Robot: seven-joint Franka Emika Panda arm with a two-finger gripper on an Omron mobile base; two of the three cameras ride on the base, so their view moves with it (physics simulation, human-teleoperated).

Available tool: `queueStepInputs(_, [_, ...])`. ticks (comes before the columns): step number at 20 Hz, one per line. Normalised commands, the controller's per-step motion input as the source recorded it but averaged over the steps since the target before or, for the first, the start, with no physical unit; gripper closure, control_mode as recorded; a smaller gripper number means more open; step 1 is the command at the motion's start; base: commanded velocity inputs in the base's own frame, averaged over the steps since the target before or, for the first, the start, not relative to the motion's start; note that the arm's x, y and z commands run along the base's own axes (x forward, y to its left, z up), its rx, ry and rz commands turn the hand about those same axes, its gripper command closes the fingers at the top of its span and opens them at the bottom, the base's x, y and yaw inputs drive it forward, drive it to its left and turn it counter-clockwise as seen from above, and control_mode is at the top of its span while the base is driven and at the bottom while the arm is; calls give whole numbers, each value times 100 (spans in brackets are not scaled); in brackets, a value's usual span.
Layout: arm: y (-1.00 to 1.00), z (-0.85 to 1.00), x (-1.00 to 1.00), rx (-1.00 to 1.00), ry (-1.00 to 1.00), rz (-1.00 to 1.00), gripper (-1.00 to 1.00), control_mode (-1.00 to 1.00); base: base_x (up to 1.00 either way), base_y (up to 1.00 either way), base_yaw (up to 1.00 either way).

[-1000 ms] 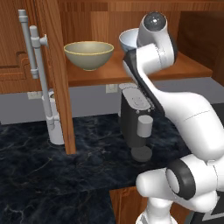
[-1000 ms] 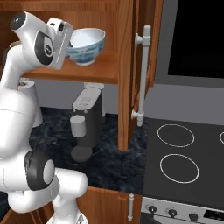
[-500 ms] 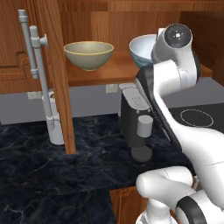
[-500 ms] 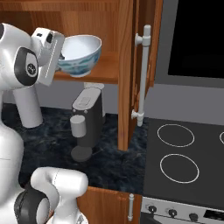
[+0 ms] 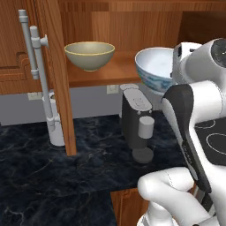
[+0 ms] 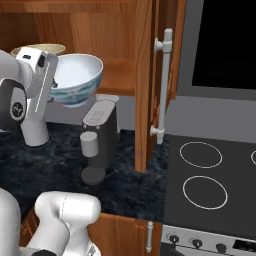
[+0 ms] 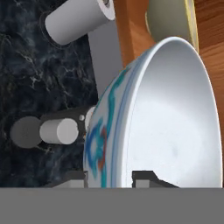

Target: Pick up the bowls from the cabinet and place each bowl in front of a stool on the dining counter.

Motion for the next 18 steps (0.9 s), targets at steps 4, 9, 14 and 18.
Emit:
queueStepInputs(4, [0, -23, -100, -5, 16, 18, 100, -100, 0, 0, 0])
queueStepInputs(9, [0, -70, -100, -15, 18, 21, 100, -100, 0, 0, 0])
queueStepInputs(14, [0, -76, -49, -19, 2, 15, 100, -100, 0, 0, 0])
queueStepInputs(18, [-6, -3, 0, 24, -18, 0, 100, -100, 0, 0, 0])
